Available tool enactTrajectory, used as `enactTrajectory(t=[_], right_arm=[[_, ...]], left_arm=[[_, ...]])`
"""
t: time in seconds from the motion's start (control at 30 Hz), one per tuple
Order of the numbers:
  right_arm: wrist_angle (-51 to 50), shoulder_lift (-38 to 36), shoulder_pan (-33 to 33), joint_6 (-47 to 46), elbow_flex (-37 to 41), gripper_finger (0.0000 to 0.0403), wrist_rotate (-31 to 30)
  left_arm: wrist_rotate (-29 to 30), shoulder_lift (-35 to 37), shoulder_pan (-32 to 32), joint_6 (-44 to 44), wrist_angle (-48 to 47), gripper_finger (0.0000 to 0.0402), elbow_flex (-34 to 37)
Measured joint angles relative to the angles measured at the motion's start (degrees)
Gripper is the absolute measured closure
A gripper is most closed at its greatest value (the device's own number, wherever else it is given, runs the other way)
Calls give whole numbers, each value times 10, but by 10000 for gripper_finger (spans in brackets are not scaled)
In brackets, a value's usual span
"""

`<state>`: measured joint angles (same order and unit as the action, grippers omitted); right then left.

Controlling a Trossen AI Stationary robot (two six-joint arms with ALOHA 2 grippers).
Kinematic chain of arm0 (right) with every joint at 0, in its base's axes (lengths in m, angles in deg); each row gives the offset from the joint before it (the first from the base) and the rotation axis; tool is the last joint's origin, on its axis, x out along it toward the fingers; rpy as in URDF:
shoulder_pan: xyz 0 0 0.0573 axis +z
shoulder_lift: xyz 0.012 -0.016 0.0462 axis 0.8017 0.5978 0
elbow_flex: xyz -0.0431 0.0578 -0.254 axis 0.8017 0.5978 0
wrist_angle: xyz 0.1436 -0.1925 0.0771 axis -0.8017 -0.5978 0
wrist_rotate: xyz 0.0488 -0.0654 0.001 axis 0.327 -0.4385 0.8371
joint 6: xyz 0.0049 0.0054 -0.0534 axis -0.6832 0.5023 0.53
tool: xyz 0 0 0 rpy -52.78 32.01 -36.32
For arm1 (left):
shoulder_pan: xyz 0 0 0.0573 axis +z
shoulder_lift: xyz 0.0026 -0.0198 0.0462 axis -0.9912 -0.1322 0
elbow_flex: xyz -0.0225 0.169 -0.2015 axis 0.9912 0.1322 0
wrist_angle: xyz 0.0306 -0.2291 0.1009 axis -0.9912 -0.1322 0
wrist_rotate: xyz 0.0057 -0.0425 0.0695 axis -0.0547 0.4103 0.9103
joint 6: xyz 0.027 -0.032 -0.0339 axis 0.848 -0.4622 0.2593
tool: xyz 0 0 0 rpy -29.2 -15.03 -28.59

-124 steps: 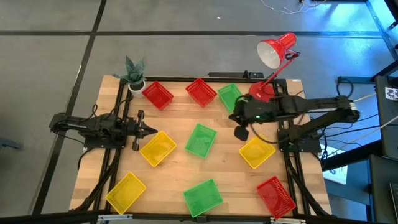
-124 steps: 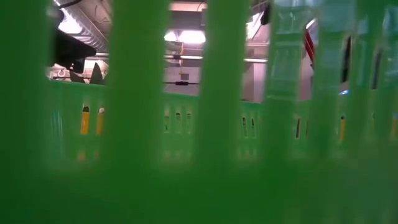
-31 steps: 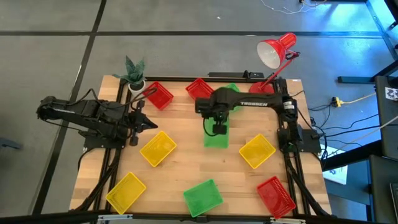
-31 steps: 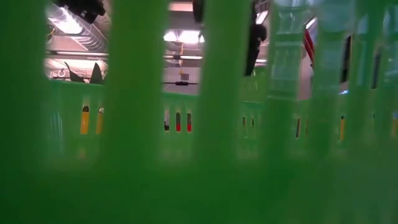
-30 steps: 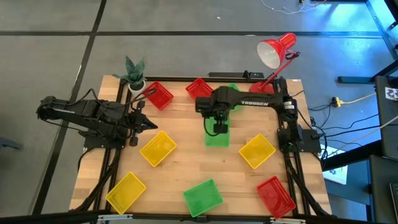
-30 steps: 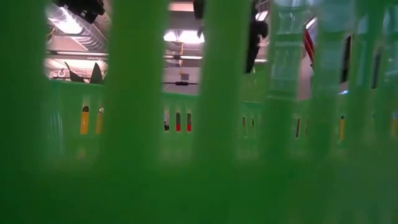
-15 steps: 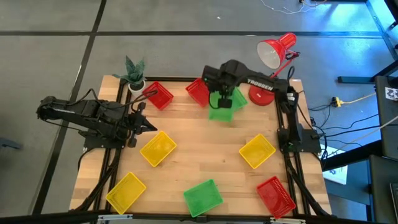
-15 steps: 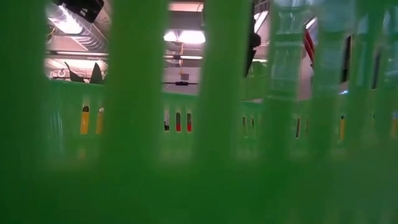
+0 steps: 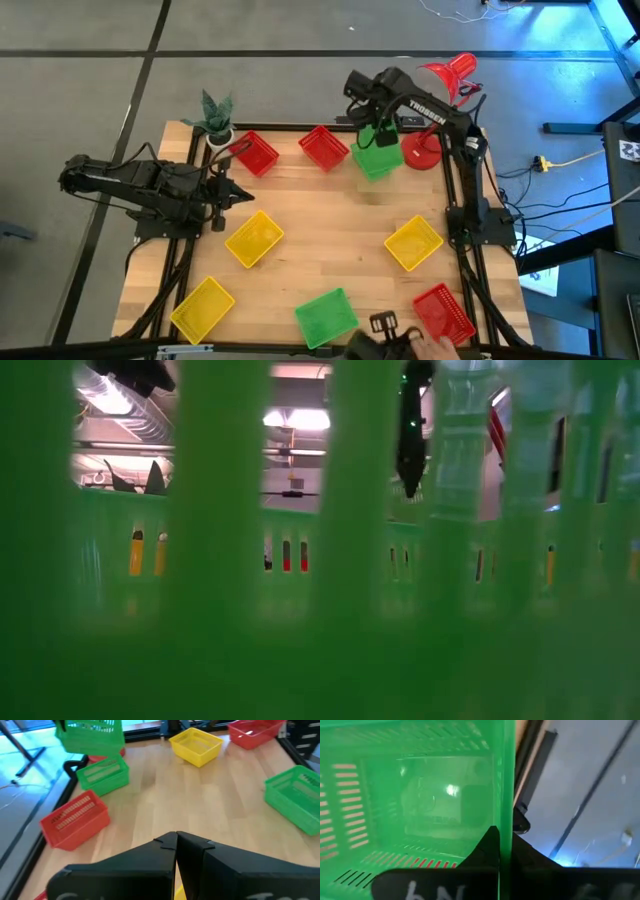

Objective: Stack baskets by color
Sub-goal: Stack the middle green bin on the top green bin

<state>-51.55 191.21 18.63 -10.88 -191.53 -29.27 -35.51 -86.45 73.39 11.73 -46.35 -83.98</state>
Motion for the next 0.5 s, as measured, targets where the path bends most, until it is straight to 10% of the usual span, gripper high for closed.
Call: enactTrajectory(t=[0.5], right_arm=[[95, 1, -32, 262, 81, 403, 76]], left_arm=[[34, 0, 0, -4, 1, 401, 0]])
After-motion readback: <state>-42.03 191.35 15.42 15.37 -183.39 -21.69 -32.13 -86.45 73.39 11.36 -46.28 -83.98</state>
